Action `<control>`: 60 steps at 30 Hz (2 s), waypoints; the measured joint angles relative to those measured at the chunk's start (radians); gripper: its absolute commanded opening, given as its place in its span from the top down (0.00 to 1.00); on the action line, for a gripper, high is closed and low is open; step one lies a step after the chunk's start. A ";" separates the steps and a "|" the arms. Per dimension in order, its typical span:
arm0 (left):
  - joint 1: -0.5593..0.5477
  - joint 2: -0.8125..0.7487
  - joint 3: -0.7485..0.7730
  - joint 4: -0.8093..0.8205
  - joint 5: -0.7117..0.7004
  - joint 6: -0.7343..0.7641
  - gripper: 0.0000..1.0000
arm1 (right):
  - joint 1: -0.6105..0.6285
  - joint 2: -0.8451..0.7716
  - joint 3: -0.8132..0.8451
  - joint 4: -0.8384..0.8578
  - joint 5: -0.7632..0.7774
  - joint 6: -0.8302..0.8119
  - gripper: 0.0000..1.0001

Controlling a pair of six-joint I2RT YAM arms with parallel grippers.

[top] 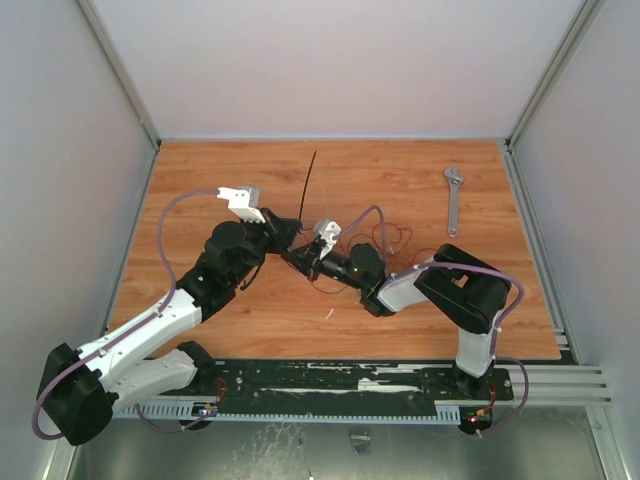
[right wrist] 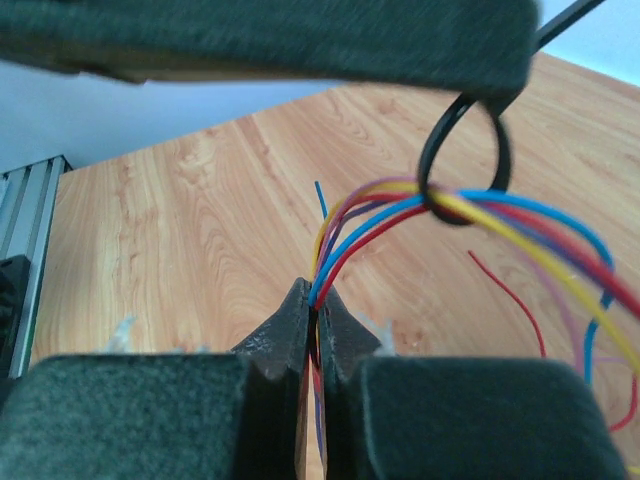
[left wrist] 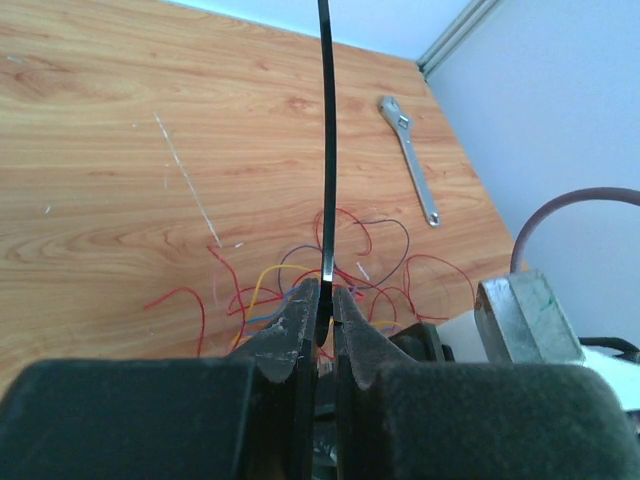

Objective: Zip-tie the wires
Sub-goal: Adjust the cable at the center of the board.

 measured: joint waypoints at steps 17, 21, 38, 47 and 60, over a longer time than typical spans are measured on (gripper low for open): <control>0.000 0.024 0.088 -0.016 0.000 0.031 1.00 | 0.051 -0.006 -0.079 -0.042 0.005 -0.023 1.00; 0.000 0.024 0.088 -0.017 -0.001 0.033 1.00 | 0.052 -0.008 -0.084 -0.055 0.006 -0.023 1.00; 0.006 0.076 0.091 -0.014 -0.004 0.048 1.00 | 0.054 -0.478 -0.307 -0.357 0.093 -0.030 0.38; 0.007 0.079 0.091 -0.014 -0.003 0.049 1.00 | -0.011 -0.826 -0.368 -0.684 0.219 -0.079 0.35; 0.009 0.023 0.080 -0.021 0.016 0.054 1.00 | -0.285 -0.931 -0.243 -0.872 0.136 -0.155 0.37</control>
